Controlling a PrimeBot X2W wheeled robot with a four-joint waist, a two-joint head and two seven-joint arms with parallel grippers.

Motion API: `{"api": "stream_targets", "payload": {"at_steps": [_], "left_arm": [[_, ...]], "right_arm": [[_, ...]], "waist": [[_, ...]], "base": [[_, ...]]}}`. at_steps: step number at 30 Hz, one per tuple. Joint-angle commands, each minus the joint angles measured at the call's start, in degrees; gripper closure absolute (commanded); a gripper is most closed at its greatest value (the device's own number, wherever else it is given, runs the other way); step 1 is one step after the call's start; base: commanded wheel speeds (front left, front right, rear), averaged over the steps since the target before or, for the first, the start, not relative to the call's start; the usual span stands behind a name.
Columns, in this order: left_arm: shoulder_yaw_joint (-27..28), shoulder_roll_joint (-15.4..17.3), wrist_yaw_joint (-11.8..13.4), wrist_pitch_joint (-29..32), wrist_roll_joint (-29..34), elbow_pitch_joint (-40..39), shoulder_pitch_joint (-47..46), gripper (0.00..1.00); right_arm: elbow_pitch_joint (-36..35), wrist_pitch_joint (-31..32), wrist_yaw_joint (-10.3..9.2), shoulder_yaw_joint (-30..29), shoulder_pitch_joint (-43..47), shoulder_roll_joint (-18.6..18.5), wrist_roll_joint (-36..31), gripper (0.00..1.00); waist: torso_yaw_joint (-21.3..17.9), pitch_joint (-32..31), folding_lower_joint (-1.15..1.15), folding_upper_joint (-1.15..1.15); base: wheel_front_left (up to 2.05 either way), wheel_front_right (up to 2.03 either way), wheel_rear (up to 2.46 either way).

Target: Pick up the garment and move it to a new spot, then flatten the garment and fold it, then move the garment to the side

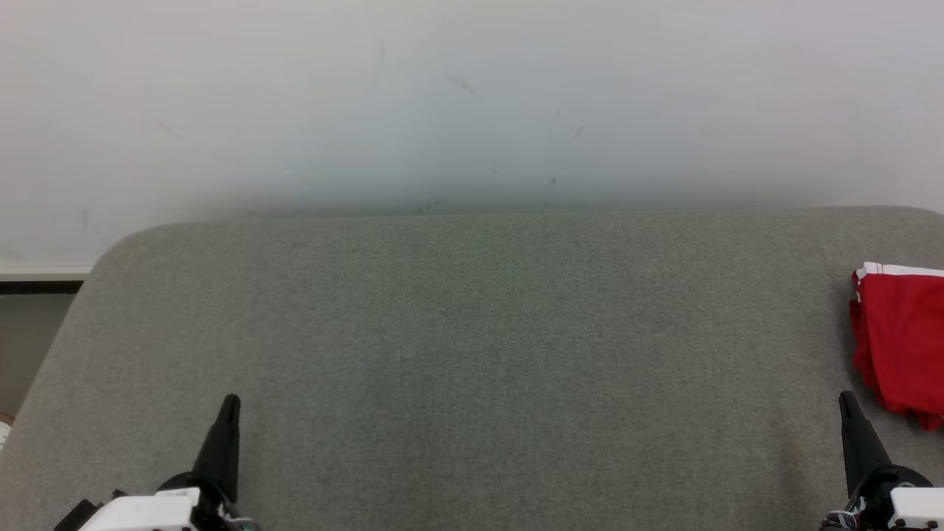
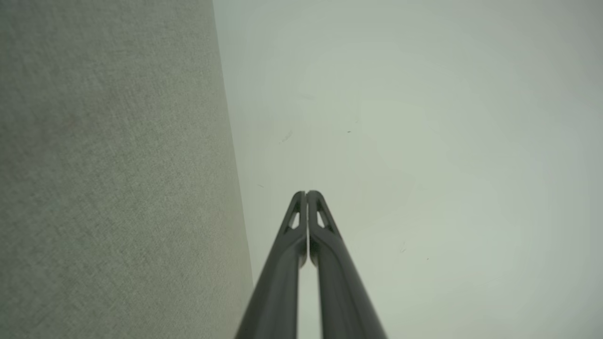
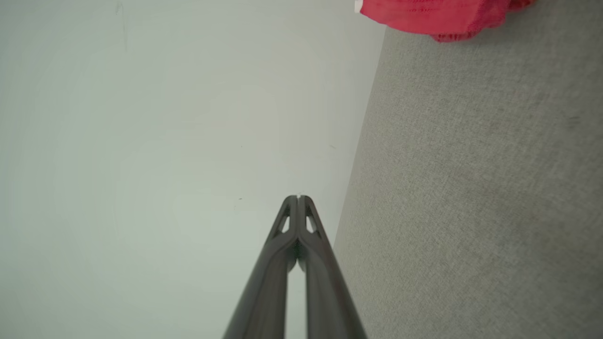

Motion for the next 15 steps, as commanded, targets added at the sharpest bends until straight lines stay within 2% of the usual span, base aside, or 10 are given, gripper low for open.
{"api": "stream_targets", "payload": {"at_steps": [1, 15], "left_arm": [[0.24, 0.09, -0.33, 0.13, 0.5, 0.05, -0.53, 1.0], [0.39, 0.0, -0.34, 0.27, 0.69, 0.05, -0.54, 1.0]], "right_arm": [[-0.17, 0.17, -0.12, -0.2, -0.67, -0.13, 0.12, 1.0], [-0.17, 0.16, -0.12, -0.2, -0.67, -0.13, 0.13, 1.0]], "waist": [[0.0, 0.0, 0.0, 0.0], [0.0, 0.0, 0.0, 0.0]], "base": [[0.0, 0.0, 0.0], [0.0, 0.0, 0.0]]}}
